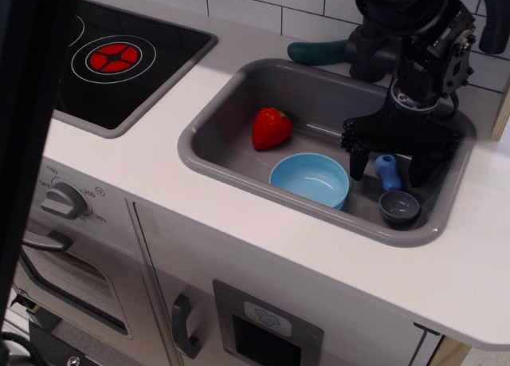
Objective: Put spoon in bowl sink
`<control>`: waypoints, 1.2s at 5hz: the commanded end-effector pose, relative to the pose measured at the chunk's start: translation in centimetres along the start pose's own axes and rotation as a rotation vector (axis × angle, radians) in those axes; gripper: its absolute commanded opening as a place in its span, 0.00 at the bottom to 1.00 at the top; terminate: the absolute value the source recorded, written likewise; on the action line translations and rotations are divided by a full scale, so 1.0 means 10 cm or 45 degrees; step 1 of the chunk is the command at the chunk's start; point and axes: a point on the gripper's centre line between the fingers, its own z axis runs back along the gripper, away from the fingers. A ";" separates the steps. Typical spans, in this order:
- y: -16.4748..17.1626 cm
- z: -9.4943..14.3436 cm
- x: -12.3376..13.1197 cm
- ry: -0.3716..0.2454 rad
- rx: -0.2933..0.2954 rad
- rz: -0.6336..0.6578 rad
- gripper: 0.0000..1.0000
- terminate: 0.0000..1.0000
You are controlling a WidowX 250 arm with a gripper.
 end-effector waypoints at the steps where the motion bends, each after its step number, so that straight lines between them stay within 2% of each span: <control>1: -0.08 0.10 0.10 -0.037 -0.079 0.034 1.00 0.00; 2: -0.08 0.11 0.14 -0.018 -0.123 0.057 0.00 0.00; 4: -0.07 0.21 0.17 -0.016 -0.185 0.052 0.00 0.00; 6: 0.03 0.76 0.25 -0.040 -0.284 0.045 0.00 0.00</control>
